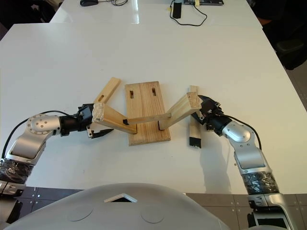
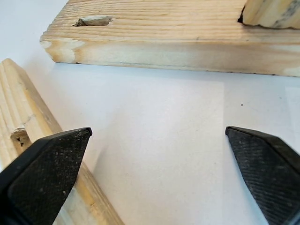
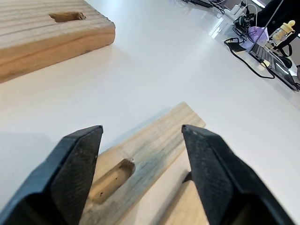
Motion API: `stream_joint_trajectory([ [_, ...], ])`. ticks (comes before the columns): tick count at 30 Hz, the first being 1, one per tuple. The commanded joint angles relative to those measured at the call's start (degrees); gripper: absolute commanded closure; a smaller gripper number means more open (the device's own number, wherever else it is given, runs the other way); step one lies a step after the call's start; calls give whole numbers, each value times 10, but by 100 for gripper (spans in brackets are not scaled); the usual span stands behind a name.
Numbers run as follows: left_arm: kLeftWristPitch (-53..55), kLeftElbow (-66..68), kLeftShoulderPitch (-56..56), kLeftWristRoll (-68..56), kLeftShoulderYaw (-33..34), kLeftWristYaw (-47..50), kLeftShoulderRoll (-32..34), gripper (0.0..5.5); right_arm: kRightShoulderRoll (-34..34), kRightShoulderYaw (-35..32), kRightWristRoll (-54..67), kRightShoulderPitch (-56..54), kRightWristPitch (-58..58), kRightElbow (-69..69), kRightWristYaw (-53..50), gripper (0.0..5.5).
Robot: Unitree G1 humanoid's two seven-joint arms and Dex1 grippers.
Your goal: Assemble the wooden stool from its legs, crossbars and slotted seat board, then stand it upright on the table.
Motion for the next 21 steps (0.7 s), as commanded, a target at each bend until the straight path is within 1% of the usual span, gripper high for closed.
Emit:
stream_joint_trajectory([
  [1, 8, 11, 6, 4, 14, 9, 4, 22, -33, -19, -19, 38, 27, 13, 19, 238],
  [4, 10, 11, 8, 7, 21, 17, 2, 22, -47, -39, -9, 43, 24, -19, 31, 238],
  [5, 10, 1, 15, 7, 22, 13, 9, 22, -52, -53, 13, 49, 28, -48, 45, 238],
  [9, 20, -84, 65, -16, 32, -25, 46, 22, -75, -116, 86, 85, 57, -151, 96, 238],
  [13, 47, -135, 71, -42, 41, -43, 58, 22, -96, -140, 117, 106, 84, -212, 140, 238],
  [17, 68, -169, 73, -57, 40, -54, 63, 22, -127, -123, 144, 160, 116, -292, 209, 238],
  [19, 68, -176, 71, -50, 22, -53, 56, 22, -129, -88, 136, 183, 121, -318, 227, 238],
  [21, 74, -176, 60, -44, 4, -45, 37, 22, -116, -51, 117, 179, 122, -319, 224, 238],
])
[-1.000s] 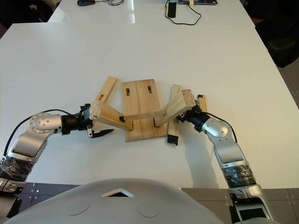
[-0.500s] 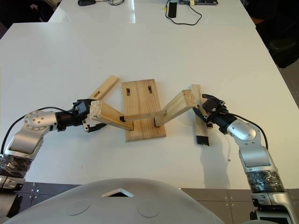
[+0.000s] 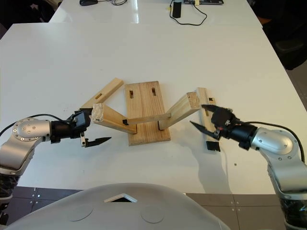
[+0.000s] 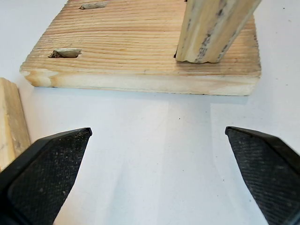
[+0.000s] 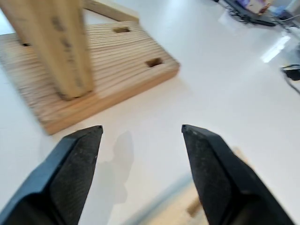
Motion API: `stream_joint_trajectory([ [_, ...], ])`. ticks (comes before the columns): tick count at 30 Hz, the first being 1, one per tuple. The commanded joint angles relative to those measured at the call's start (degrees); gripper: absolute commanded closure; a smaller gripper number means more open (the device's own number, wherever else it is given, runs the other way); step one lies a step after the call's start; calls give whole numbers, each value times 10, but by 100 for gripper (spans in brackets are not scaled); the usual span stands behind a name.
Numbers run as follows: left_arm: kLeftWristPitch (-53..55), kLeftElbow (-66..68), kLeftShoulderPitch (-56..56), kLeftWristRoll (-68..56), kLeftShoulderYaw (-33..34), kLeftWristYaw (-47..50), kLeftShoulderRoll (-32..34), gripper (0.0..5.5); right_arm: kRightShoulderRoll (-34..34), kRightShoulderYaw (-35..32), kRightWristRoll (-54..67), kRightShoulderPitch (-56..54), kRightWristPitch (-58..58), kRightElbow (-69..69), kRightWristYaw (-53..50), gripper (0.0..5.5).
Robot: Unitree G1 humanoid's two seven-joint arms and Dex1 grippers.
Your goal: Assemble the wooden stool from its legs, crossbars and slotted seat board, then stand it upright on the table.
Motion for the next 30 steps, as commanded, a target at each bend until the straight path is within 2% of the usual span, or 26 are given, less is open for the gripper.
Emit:
stream_joint_trajectory([
  [1, 12, -5, -20, 6, -33, 9, -24, 22, 15, 60, -30, -4, 7, -9, -3, 238],
  [6, 19, 9, -39, 13, -37, 41, -55, 22, 56, 47, -45, -50, 19, 37, -62, 238],
  [13, -17, 84, -63, 64, -73, 79, -94, 22, 79, 149, -104, -17, 9, 37, -68, 238],
  [24, -80, 194, -124, 110, -98, 99, -135, 22, 113, 203, -145, -48, 6, 80, -87, 238],
  [30, -96, 244, -151, 120, -91, 133, -168, 22, 136, 211, -158, -75, 1, 110, -108, 238],
])
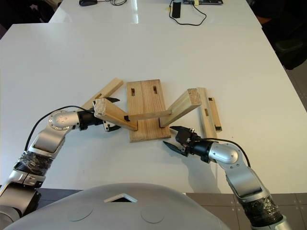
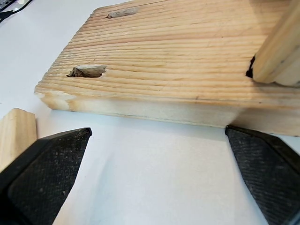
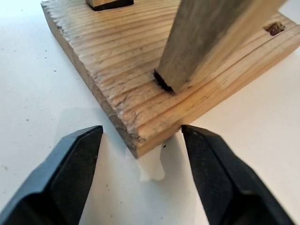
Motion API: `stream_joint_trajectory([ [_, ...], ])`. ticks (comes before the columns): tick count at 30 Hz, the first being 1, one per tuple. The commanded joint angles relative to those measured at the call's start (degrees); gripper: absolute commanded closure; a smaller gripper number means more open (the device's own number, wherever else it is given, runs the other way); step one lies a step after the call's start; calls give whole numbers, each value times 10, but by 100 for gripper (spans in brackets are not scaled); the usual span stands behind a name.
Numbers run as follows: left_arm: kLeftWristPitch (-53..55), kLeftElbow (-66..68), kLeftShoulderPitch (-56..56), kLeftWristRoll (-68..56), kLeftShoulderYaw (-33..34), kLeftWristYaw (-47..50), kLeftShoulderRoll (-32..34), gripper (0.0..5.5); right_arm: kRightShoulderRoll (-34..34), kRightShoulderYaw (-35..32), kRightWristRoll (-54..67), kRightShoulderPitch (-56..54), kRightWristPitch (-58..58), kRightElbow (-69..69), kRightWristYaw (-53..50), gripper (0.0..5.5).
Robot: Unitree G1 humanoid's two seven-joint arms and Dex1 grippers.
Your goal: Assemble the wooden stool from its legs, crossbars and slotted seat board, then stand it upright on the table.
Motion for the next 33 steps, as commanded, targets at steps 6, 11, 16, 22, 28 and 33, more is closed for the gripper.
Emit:
stream_joint_trajectory([
  [6, -31, 89, -39, 18, 4, 49, -48, 22, 34, 12, -29, -44, 1, 61, -41, 238],
  [11, -16, 54, -22, -4, 32, 44, -36, 22, 19, -26, -11, -22, 7, 34, -43, 238],
  [16, 42, -40, 38, -51, 94, 50, -11, 22, 35, -92, 19, 23, 27, -32, -76, 238],
  [22, 214, -214, 117, -150, 193, 164, -68, 22, 123, -193, 31, 46, 117, -145, -220, 238],
  [28, 350, -345, 91, -207, 220, 322, -160, 22, 277, -193, 31, -37, 216, -250, -400, 238],
  [33, 388, -401, 80, -192, 187, 378, -181, 22, 325, -178, 5, -52, 248, -271, -463, 238],
])
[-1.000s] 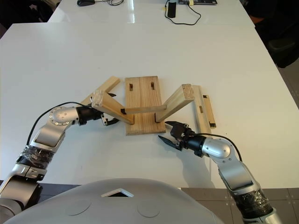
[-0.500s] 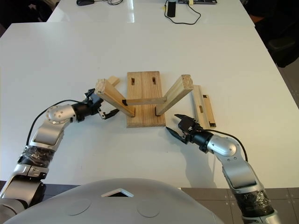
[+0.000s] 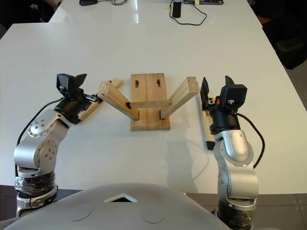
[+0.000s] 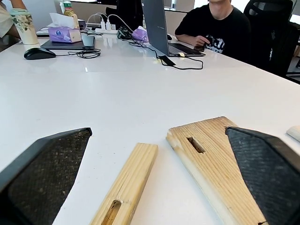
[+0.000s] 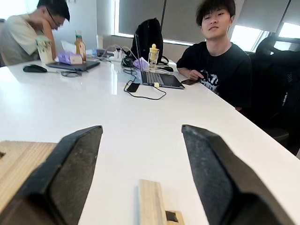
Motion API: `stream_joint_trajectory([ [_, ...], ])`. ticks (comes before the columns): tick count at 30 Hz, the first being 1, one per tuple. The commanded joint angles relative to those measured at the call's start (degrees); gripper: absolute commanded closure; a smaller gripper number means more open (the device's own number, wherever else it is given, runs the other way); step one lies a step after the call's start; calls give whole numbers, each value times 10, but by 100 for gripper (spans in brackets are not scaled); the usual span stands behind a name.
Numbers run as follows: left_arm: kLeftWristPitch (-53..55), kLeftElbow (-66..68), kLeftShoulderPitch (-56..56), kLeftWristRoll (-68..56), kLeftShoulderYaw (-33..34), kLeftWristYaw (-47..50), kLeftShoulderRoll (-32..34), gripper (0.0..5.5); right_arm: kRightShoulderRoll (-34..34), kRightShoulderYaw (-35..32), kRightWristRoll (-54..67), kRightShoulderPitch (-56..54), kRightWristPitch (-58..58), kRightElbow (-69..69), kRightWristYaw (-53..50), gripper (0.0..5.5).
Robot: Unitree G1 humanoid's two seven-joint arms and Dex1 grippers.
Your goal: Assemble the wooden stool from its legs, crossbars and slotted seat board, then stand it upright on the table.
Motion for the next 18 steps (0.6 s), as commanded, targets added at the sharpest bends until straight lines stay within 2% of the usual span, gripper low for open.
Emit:
stream_joint_trajectory([
  [1, 20, -44, -13, 18, -55, 25, -7, 22, 27, 4, -18, -30, 41, -3, -39, 238],
  [2, 13, -50, -17, 31, -89, 17, -1, 22, 30, 22, -21, -41, 47, 0, -40, 238],
  [5, -16, -46, -39, 85, -213, -5, 10, 22, 37, 140, -35, -74, 74, 9, -25, 238],
  [6, -27, -38, -49, 104, -239, -7, 12, 22, 34, 182, -42, -86, 81, 11, -17, 238],
  [8, -34, -22, -60, 123, -254, -7, 9, 22, 29, 221, -49, -90, 91, 10, -6, 238],
  [14, -65, 36, -48, 160, -235, -9, 10, 22, -7, 169, -55, -39, 74, 41, 21, 238],
  [18, -106, 93, -50, 170, -227, -28, 24, 22, -79, 79, -46, -15, 59, 85, 80, 238],
])
